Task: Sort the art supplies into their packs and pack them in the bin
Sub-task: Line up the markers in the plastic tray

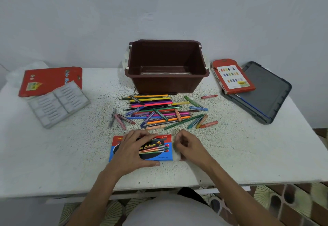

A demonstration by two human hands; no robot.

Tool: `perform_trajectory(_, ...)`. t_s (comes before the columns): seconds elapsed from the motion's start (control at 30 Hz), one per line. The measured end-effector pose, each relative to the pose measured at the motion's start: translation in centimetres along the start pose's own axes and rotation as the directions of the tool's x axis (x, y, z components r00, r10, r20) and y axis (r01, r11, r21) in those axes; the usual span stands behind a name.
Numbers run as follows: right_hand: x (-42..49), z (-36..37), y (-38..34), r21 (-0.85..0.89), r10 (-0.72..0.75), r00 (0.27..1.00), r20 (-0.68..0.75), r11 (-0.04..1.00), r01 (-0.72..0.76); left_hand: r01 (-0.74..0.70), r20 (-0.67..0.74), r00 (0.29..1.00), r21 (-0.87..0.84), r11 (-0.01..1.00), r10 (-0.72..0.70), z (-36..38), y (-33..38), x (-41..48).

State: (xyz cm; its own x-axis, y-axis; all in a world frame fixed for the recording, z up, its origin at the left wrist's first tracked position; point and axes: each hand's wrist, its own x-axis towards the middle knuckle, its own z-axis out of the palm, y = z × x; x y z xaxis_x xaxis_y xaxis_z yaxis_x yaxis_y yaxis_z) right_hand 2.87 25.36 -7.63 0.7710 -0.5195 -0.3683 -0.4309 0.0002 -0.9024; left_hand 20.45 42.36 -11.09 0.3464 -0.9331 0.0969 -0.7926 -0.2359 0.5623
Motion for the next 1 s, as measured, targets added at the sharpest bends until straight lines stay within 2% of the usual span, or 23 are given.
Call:
perform_trajectory(0.1, -0.3, -0.4, 0.1, 0.131, 0.043, 0.999, -0.01, 0.99, -0.042, 0.05, -0.044, 0.998, -0.082, 0.995, -0.054, -0.5, 0.3, 0.3)
perform_trajectory(0.17, -0.5, -0.3, 0.1, 0.157, 0.033, 0.999, -0.011, 0.987, -0.031, 0.09, -0.051, 0.994, -0.12, 0.989, -0.097, -0.8, 0.5, 0.5)
perform_trajectory(0.23, -0.9, -0.1, 0.1, 0.176, 0.028, 0.999, -0.019, 0.984, -0.025, 0.088, -0.047, 0.995, -0.11, 0.99, -0.094, -0.8, 0.6, 0.5)
perform_trajectory(0.37, -1.3, 0.1, 0.1, 0.334, 0.114, 0.992, -0.05, 0.938, -0.091, 0.071, -0.024, 0.997, -0.062, 0.996, -0.073, -0.4, 0.6, 0.2)
perform_trajectory(0.47, -1.7, 0.3, -0.1, 0.405, 0.105, 0.994, -0.043, 0.911, -0.079, 0.058, -0.028, 0.998, -0.033, 0.998, -0.059, -0.1, 0.4, 0.2)
perform_trajectory(0.57, -1.9, 0.9, 0.2, 0.384, 0.033, 0.993, -0.112, 0.923, 0.013, 0.053, -0.026, 0.998, -0.026, 0.998, -0.054, 0.0, 0.5, 0.3)
perform_trajectory(0.7, -2.3, 1.5, 0.4, 0.252, -0.082, 0.983, -0.165, 0.96, 0.123, 0.057, -0.025, 0.998, -0.025, 0.998, -0.057, 0.0, 0.6, 0.3)
perform_trajectory(1.0, -2.2, 2.0, 0.7, 0.278, -0.057, 0.98, -0.192, 0.954, 0.11, 0.065, -0.015, 0.998, -0.007, 0.998, -0.065, 0.1, 0.4, 0.3)
